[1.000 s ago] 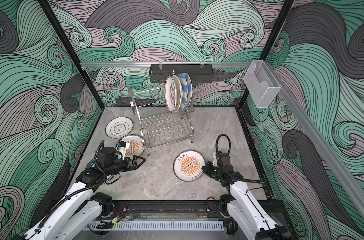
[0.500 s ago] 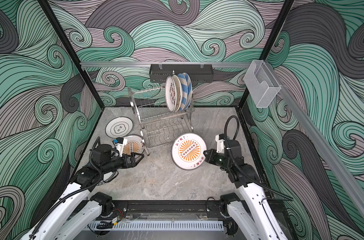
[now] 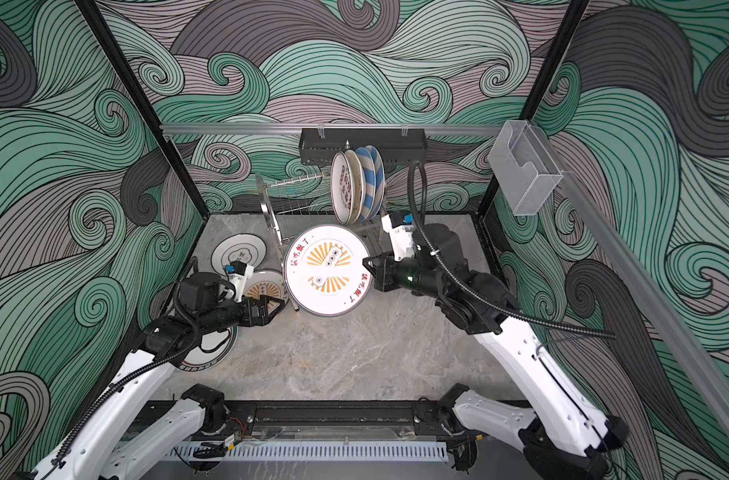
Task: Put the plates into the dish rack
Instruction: 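Carry the upright sunburst plate to the rack with the right gripper, then lower the sunburst plate into the rack beside the red-lettered plate, right gripper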
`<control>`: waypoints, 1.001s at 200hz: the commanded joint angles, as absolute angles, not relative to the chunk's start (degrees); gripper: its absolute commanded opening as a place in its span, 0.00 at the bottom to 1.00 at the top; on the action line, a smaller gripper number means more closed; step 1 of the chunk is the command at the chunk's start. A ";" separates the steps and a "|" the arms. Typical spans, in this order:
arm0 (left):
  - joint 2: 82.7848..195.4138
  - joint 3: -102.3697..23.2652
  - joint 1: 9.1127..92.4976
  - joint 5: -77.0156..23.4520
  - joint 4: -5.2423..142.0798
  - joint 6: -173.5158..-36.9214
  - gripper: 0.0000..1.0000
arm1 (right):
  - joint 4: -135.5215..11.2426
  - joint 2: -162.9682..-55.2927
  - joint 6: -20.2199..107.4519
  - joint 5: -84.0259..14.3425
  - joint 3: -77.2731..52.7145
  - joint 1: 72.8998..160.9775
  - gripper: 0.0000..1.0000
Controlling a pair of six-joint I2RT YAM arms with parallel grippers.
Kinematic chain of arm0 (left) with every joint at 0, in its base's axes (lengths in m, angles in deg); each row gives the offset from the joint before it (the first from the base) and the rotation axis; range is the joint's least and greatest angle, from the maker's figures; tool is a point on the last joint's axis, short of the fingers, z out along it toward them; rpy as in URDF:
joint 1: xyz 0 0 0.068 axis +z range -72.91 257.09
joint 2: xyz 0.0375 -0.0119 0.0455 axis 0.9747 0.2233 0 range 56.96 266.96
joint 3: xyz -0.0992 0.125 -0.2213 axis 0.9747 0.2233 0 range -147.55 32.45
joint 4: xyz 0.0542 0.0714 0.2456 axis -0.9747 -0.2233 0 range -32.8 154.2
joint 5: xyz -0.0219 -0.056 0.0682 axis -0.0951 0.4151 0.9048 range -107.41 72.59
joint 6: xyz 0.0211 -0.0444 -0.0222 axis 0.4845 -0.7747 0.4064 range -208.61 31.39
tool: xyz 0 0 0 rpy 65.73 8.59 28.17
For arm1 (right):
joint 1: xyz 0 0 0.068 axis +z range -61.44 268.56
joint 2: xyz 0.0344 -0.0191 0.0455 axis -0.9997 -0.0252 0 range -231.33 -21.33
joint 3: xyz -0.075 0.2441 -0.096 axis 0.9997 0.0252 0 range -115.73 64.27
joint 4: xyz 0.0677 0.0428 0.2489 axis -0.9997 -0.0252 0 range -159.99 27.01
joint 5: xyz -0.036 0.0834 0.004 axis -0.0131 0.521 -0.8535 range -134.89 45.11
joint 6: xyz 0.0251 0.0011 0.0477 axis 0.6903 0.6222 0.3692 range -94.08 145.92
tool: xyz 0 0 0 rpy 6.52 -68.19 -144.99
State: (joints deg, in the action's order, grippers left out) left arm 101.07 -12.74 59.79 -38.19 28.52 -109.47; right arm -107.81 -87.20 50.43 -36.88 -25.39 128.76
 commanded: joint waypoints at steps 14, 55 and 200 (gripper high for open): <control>99.41 -11.45 60.46 -38.30 26.91 -108.26 0.99 | -112.88 -97.49 44.47 -60.43 -45.76 133.75 0.00; 98.66 -11.45 60.48 -37.35 26.21 -107.87 0.99 | -116.30 -109.45 38.39 -85.23 -63.97 138.22 0.00; 99.92 -10.91 60.46 -41.14 27.29 -107.91 0.99 | -79.98 -127.54 15.80 -112.90 -65.99 144.23 0.00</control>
State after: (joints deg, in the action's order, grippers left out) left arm 100.27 -10.58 60.06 -40.59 27.75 -108.67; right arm -90.65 -128.42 17.75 -107.98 -66.97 144.78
